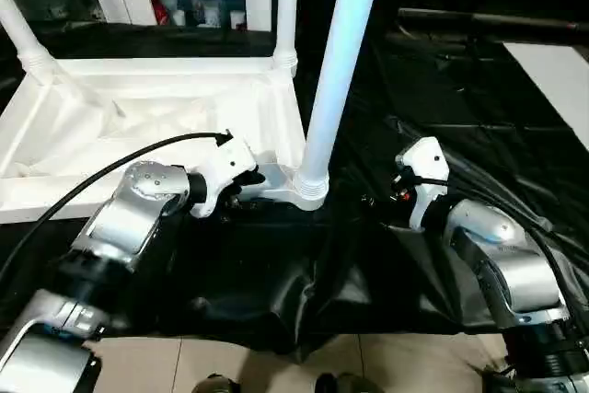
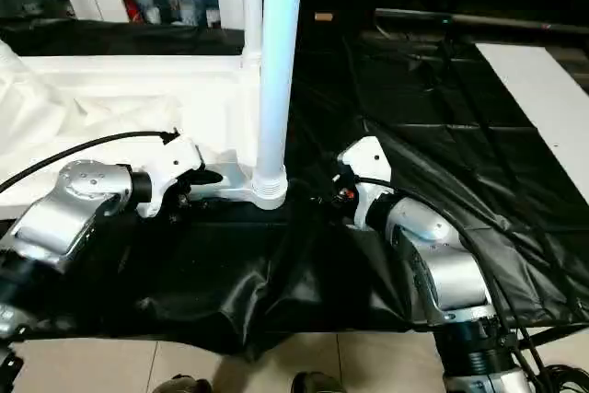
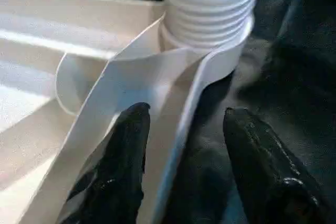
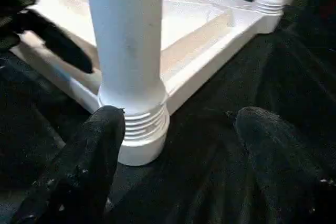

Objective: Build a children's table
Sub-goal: Rotate leg to tighten

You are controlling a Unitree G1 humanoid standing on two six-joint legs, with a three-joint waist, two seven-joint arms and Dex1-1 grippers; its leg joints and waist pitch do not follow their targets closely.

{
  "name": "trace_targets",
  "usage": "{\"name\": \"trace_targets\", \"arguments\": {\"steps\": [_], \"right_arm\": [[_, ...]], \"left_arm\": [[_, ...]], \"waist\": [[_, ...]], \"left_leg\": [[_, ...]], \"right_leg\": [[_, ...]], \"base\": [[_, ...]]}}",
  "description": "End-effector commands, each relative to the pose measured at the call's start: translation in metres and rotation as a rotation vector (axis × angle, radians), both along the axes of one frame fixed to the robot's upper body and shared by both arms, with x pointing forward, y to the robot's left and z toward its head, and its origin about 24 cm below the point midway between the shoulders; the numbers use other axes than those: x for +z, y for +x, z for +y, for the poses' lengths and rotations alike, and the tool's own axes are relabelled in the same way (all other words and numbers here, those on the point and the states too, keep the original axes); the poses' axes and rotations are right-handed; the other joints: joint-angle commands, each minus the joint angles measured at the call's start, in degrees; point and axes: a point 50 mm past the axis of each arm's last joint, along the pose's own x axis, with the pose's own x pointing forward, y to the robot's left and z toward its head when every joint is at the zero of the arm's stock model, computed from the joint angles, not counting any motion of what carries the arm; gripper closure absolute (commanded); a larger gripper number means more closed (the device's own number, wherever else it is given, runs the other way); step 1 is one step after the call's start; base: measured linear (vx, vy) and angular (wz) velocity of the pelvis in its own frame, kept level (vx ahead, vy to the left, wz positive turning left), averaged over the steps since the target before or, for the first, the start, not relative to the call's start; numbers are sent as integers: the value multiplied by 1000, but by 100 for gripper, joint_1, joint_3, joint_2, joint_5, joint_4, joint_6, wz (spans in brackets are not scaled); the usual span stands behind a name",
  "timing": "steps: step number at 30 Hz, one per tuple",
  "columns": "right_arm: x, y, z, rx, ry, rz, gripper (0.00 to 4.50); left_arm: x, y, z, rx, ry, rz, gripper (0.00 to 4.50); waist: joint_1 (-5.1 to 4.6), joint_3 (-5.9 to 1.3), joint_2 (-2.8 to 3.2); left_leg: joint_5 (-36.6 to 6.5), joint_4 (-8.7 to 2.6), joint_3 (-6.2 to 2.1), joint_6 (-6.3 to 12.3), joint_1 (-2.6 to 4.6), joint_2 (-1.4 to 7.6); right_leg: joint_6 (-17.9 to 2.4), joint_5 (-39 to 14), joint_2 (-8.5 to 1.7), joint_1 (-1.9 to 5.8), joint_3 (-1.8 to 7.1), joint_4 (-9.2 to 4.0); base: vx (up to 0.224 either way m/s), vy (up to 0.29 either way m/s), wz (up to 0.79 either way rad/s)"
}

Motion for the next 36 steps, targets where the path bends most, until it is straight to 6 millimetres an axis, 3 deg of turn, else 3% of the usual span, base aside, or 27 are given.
{"name": "trace_targets", "arguments": {"steps": [1,2,4,7,12,15,23,29,32,35,36], "right_arm": [[5,3,-1,24,-14,-27,80],[5,4,-1,30,-19,-28,80],[5,4,-1,36,-24,-29,80],[5,5,2,57,-25,-33,80],[4,6,3,74,-34,-37,80],[4,7,2,81,-39,-40,80],[4,7,2,95,-47,-48,80],[6,8,0,115,-55,-60,80],[6,5,0,143,-53,-59,80],[5,0,3,171,-45,-51,80],[4,-2,4,188,-40,-43,80]], "left_arm": [[-1,4,-5,-49,41,-3,235],[-2,7,-5,-46,61,-11,243],[-3,10,-4,-45,80,-18,271],[-3,20,-2,-34,115,-35,279],[-4,24,0,-53,136,-17,326],[-5,26,3,-65,161,4,365],[-1,30,6,-99,140,43,417],[5,18,4,-237,97,227,447],[5,10,2,-268,97,290,447],[1,8,2,-233,103,256,447],[-1,7,1,-204,98,242,447]], "waist": [[26,-442,35],[23,-411,23],[31,-391,21],[35,-371,19],[46,-359,9],[47,-367,35],[44,-368,6],[40,-375,-4],[49,-369,21],[64,-352,40],[67,-346,36]], "left_leg": [[319,-338,-79,842,63,386],[291,-347,-82,860,34,391],[38,-362,-85,808,35,411],[-260,-386,-77,668,58,413],[-479,-415,-48,466,62,439],[-376,-412,-41,471,61,446],[-257,-411,-31,588,53,449],[89,-402,-9,762,58,472],[89,-401,-4,779,69,497],[-40,-404,4,771,67,480],[-127,-415,-3,725,70,511]], "right_leg": [[-1822,652,-514,398,314,-224],[-1817,613,-520,397,312,-237],[-1771,238,-540,401,305,-281],[-1677,-223,-539,387,309,-340],[-1541,-641,-561,384,310,-375],[-1591,-355,-553,374,317,-349],[-1708,-81,-567,389,315,-328],[-1901,453,-591,392,320,-260],[-1986,531,-596,390,323,-249],[-1956,297,-578,387,315,-287],[-1944,193,-591,390,317,-291]], "base": [[0,0,0],[0,0,0],[0,0,0],[0,0,0],[0,0,0],[0,0,0],[0,0,0],[0,0,0],[0,0,0],[0,0,0],[0,0,0]]}}
